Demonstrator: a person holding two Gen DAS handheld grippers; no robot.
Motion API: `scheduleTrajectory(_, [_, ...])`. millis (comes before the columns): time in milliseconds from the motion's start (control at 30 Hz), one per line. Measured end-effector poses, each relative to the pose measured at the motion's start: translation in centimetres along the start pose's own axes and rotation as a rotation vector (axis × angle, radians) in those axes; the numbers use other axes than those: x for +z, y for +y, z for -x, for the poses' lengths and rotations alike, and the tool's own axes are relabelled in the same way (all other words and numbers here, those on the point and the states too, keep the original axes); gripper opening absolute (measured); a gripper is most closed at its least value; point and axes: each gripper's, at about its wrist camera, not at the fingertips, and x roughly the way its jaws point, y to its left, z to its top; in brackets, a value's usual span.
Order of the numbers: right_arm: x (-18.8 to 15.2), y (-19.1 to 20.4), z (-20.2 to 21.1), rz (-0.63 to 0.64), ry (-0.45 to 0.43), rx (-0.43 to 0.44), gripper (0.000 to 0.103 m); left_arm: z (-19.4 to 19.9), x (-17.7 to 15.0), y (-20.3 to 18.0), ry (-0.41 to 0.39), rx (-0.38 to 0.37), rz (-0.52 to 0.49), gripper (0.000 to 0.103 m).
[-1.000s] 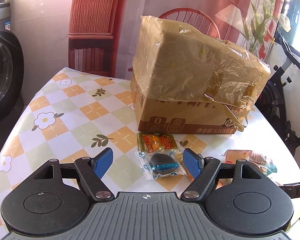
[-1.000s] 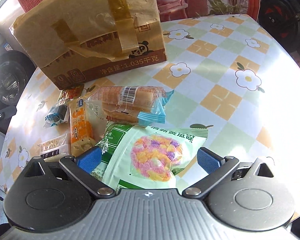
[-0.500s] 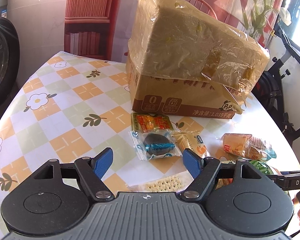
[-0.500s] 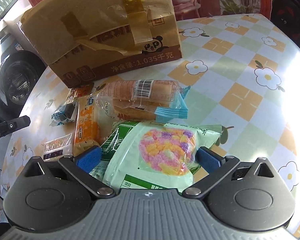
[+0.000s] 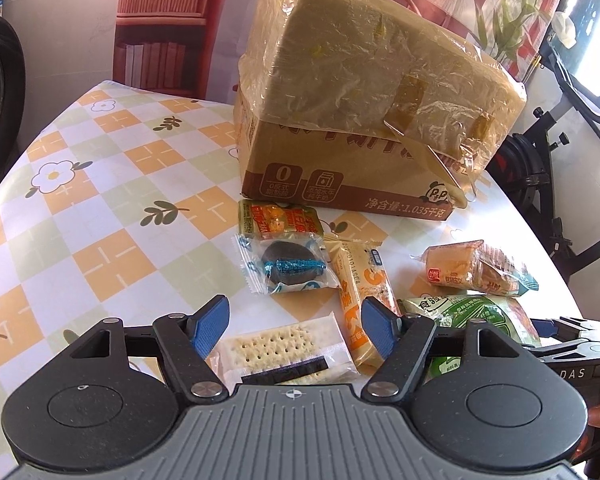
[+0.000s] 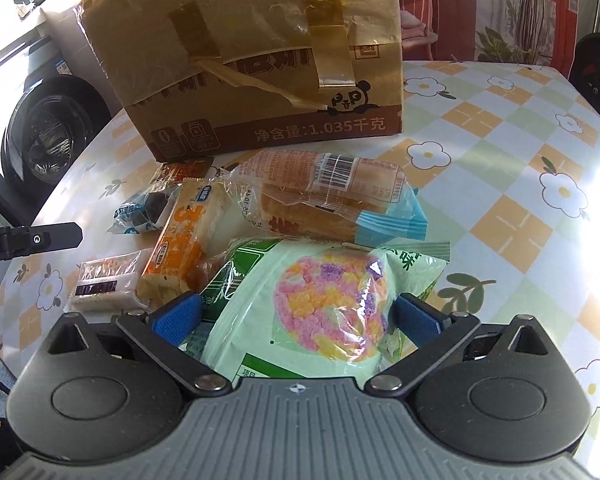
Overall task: Organize snacks
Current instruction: 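Grasp the pastel candy bag with the right tool while the left tool grasps a small brown-wrapped sweet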
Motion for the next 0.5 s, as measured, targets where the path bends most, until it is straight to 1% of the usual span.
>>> scheduleTrajectory(33, [0.1, -0.1, -0.1, 0.013, -0.016, 0.006, 0.101, 0.0, -0.1, -0.2, 0.004, -0.007, -0.004, 0.068])
scheduleTrajectory(67, [0.2, -0.2, -0.1, 0.016, -0.029, 0.011, 0.097, -0.1, -0.1, -0.4, 0.008, -0.018, -0.012, 0.061])
scheduleTrajectory(100, [0.5, -0.5, -0.1, 0.018, -0.048, 0.017, 0.093, -0.2, -0.1, -0.6, 0.013, -0.030, -0.022, 0.057])
scheduleTrajectory(133, [0.8, -0.7, -0.1, 0.022, -0.060, 0.018, 0.091, -0.4, -0.1, -1.0, 0.020, -0.046, -0.036, 0.050])
scheduleTrajectory(200, [1.5, -1.1, -0.4, 0.039, -0.078, 0.012, 0.089, -0.8, -0.1, -1.8, 0.031, -0.082, -0.060, 0.044])
scheduleTrajectory(233, [1.8, -1.3, -0.5, 0.050, -0.089, 0.003, 0.088, -1.0, 0.0, -2.2, 0.035, -0.102, -0.070, 0.039])
scheduleTrajectory(300, [2.1, -1.3, -0.7, 0.082, -0.110, -0.015, 0.088, -1.6, 0.2, -3.3, 0.047, -0.144, -0.100, 0.037])
scheduleTrajectory(400, [1.9, -1.6, -0.9, 0.147, -0.158, -0.053, 0.088, -3.0, 0.3, -5.0, 0.077, -0.183, -0.132, 0.036])
scheduleTrajectory(500, [1.6, -2.6, -1.0, 0.166, -0.197, -0.046, 0.088, -4.6, 0.5, -6.5, 0.117, -0.211, -0.142, 0.034])
